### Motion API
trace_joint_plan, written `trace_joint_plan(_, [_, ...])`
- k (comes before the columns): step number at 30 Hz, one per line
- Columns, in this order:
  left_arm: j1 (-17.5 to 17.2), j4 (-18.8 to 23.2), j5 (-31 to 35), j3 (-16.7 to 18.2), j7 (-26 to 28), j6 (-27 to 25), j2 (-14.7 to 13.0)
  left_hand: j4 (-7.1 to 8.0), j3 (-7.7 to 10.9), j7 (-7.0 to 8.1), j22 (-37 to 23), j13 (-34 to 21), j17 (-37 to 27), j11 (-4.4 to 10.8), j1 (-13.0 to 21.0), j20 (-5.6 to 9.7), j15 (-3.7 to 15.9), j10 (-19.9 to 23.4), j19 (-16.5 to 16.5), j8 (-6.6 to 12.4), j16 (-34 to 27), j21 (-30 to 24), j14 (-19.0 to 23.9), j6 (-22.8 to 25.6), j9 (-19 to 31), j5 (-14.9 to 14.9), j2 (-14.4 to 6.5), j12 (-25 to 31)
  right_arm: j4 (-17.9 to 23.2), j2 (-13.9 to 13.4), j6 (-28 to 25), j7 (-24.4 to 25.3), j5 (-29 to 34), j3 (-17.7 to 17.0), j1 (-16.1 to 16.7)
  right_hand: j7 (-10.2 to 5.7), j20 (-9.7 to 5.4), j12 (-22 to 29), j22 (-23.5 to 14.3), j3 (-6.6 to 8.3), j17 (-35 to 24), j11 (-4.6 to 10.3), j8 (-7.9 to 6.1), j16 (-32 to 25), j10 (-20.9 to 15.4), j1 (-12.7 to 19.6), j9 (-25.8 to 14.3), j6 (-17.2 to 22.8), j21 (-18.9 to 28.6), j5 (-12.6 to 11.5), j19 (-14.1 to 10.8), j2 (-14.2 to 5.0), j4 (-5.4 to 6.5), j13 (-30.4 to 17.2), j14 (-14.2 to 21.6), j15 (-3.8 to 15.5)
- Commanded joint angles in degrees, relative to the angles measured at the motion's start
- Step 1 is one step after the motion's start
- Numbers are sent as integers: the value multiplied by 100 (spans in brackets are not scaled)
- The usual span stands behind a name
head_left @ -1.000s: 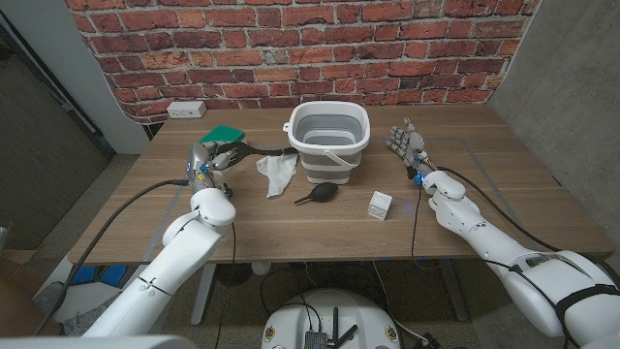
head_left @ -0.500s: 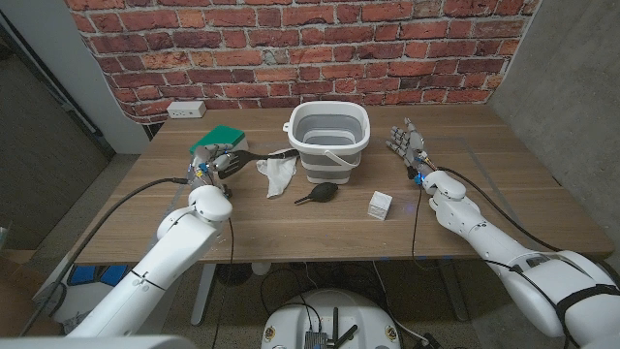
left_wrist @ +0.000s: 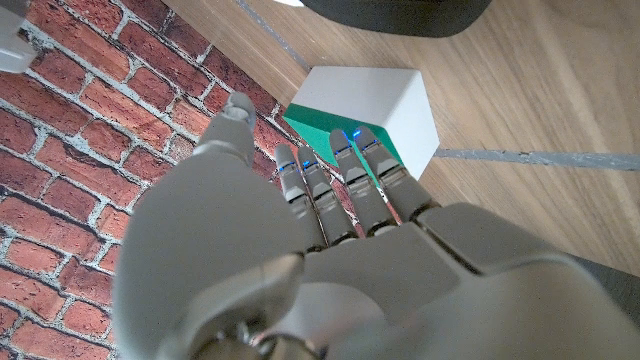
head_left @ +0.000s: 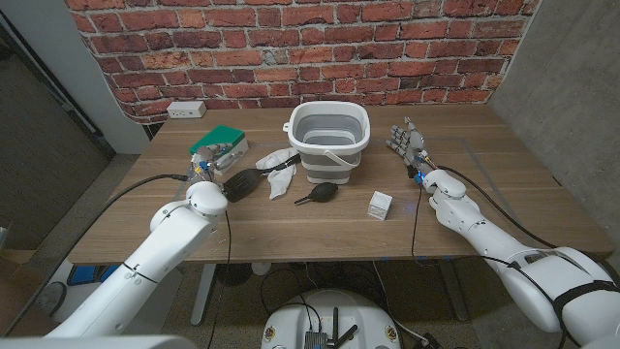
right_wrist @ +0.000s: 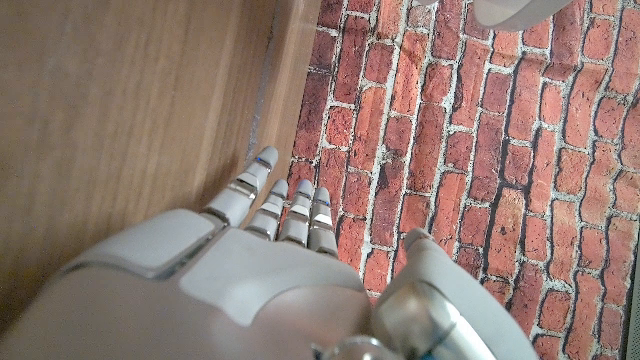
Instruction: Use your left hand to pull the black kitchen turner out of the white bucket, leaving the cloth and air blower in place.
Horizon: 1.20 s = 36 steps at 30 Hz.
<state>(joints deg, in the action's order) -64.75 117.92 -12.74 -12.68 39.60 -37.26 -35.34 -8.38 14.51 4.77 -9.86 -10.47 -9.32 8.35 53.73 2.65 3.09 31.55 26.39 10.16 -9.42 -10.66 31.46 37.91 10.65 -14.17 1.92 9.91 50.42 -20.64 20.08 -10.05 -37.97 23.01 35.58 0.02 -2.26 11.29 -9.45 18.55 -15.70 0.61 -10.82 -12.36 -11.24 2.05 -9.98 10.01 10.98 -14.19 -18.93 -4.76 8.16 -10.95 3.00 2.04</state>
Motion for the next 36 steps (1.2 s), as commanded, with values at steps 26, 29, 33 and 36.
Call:
trace_joint_plan(26, [306,-658,-439,-222,-1008,1850,-699,103,-191,-137,5,15,-14,-225,-507,608,360,-593,-317,37,-58,-4,-666,-406,-20,98,-57,62,-1,-48,19,2,28,-5,11,17,-17,-5,-13,24,-17,-9,-11,-14,-53,-64,-29,37,-24,-9,-6,-168,13,-11,14,85])
trace_joint_plan(29, [335,-704,-429,-263,-1094,2027,-709,111,-195,-142,4,15,-14,-232,-530,606,353,-602,-321,38,-53,-5,-683,-405,-21,102,-68,62,-21,-59,37,-39,36,1,-10,12,-17,-5,-13,25,-17,-12,-13,-15,-54,-63,-29,42,-25,-9,-2,-168,13,-11,17,83])
trace_joint_plan(33, [348,-785,-406,-307,-1099,2240,-651,126,-198,-143,3,14,-14,-259,-570,591,329,-633,-330,36,-39,-7,-741,-414,-21,108,-100,58,15,-90,39,-56,40,-4,-11,17,-20,-6,-13,26,-17,-8,-11,-13,-52,-62,-29,38,-29,-9,6,-168,12,-11,11,85])
trace_joint_plan(36, [346,-843,-411,-312,-1136,2396,-633,156,-219,-142,3,14,-17,-270,-645,589,325,-657,-348,41,-42,-4,-756,-405,-21,121,-110,56,134,-123,40,4,44,-21,39,15,-19,-6,-13,26,-17,-7,-10,-12,-51,-62,-29,35,-30,-9,10,-168,12,-11,9,86])
